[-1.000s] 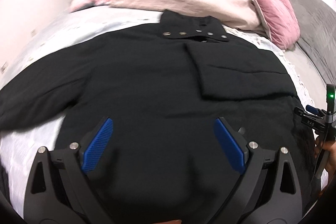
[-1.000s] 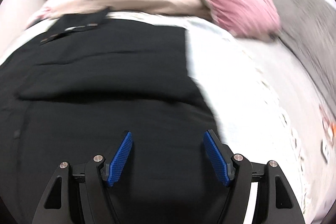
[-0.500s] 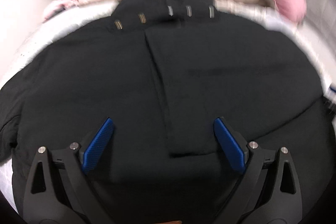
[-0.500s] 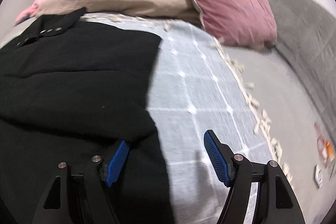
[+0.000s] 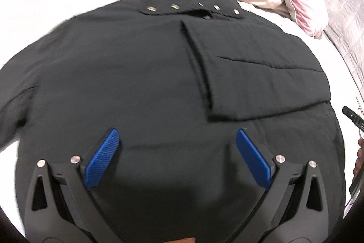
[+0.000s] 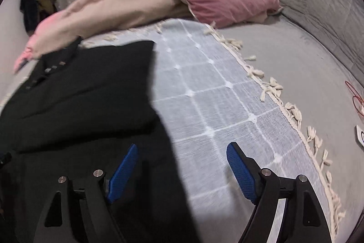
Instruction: Fold large clothes
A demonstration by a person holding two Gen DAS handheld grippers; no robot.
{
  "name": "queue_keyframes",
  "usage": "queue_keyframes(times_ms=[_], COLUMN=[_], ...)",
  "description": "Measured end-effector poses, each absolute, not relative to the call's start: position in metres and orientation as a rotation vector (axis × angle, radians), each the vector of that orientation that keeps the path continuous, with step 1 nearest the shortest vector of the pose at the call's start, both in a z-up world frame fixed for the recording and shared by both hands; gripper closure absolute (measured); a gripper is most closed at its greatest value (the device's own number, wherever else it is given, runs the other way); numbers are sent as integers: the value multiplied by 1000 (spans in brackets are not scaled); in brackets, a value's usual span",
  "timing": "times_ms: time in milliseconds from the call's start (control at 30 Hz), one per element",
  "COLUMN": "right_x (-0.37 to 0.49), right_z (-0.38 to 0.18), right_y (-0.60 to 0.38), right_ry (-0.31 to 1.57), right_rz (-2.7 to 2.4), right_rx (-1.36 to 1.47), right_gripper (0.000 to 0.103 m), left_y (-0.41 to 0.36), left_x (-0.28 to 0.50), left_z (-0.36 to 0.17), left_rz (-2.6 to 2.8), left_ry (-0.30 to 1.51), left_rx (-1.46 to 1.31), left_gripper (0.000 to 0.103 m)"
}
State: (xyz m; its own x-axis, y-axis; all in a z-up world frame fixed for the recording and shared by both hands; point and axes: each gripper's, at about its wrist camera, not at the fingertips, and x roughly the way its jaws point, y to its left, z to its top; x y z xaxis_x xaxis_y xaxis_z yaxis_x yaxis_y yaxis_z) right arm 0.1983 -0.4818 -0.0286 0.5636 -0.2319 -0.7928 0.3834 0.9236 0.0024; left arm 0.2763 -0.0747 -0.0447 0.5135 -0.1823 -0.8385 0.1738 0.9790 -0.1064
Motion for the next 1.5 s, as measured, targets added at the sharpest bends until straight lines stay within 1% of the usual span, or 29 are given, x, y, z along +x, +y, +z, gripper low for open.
queue_keyframes(times_ms=[133, 267, 400, 533, 767, 833, 967, 1000, 1100, 1167, 1200, 1233, 1267, 1333, 1400, 1500], right_x=[184, 178, 176, 177, 177, 177, 176, 176, 178, 179, 180, 180, 180, 180, 180, 180], right_z=[3, 17, 26, 24, 1, -2, -10, -12, -18, -22, -23, -25, -26, -28, -29, -30], right_y=[-457, -429, -391, -361, -347, -347, -346, -346, -343, -341, -341, -340, -339, -337, -335, -333], right_ry=[874, 876, 861, 862, 901, 903, 915, 920, 933, 942, 945, 948, 952, 956, 954, 958], right_rz=[-346, -302, -262, -208, -183, -188, -187, -186, -189, -192, -190, -188, -183, -178, -173, -173], right_rx=[235, 303, 252, 233, 238, 246, 263, 259, 239, 236, 236, 236, 235, 225, 213, 217], right_gripper=[21, 18, 18, 18, 18, 18, 18, 18, 18, 18, 18, 18, 18, 18, 18, 18], left_y=[-30, 25, 89, 148, 238, 256, 280, 285, 302, 307, 309, 313, 317, 322, 317, 293], left_x=[252, 238, 221, 209, 209, 215, 226, 229, 232, 233, 233, 233, 234, 233, 230, 229], left_z=[-14, 3, 10, -5, -36, -46, -65, -71, -83, -79, -77, -76, -73, -62, -41, -5], left_rz=[-160, -24, 84, 203, 444, 446, 519, 531, 566, 597, 609, 615, 622, 600, 577, 540], left_ry=[988, 995, 977, 920, 796, 793, 811, 817, 784, 752, 740, 733, 732, 704, 643, 570], left_rx=[-39, -93, -226, -323, -538, -595, -625, -641, -714, -725, -731, -739, -748, -795, -797, -712], left_gripper=[0, 0, 0, 0, 2, 5, 9, 13, 19, 31, 52, 78, 85, 90, 91, 93])
